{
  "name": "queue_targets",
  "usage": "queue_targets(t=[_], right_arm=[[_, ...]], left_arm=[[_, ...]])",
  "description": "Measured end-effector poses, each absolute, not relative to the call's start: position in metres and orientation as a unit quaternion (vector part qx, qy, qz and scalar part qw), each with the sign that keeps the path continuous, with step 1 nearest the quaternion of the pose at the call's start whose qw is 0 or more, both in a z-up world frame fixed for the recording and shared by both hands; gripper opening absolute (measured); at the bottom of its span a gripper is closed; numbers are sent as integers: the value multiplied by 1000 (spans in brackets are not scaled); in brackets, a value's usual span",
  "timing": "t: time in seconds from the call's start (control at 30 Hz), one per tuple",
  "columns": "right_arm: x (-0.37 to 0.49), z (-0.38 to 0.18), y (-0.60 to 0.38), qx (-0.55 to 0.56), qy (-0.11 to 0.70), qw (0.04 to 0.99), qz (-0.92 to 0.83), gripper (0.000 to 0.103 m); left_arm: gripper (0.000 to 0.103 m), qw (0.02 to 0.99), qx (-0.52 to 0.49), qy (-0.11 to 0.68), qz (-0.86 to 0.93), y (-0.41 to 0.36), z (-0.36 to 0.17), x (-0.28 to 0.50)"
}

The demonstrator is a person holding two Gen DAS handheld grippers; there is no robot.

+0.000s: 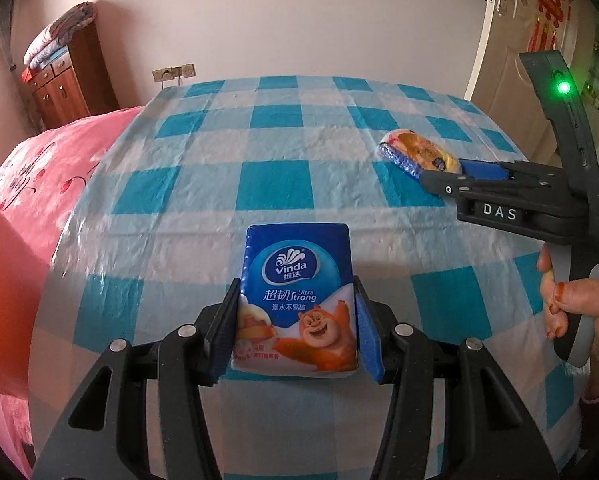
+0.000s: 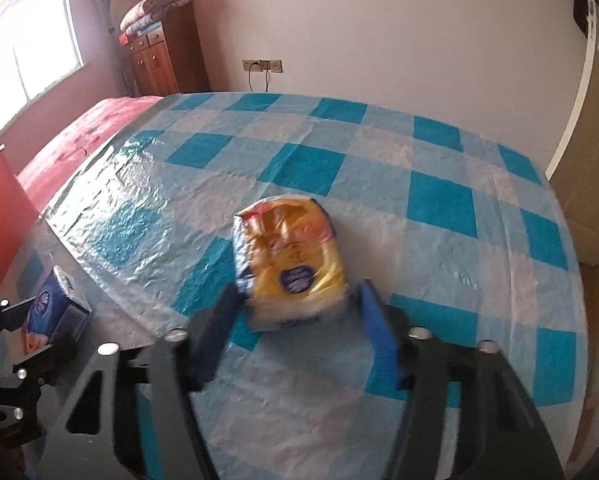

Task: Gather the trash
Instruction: 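Grasp the yellow Vinda wrapper with the right gripper while the left holds the tissue pack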

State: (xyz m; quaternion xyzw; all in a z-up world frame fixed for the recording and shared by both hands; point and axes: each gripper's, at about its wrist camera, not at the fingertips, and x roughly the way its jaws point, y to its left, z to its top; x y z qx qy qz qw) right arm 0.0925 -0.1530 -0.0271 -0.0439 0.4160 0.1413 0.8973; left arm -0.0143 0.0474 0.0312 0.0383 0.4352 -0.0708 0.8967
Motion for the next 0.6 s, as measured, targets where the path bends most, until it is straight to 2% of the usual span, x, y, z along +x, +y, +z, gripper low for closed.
queue_targets(t=[0.37,0.6], right_arm=[[85,-22,-154,-38,402,900,164,42],[80,-20,-159,-21,396,901,175,38]], left_arm=[[53,903,26,425,-62,67,35,-34],[53,903,17,426,-53,83,35,-48]])
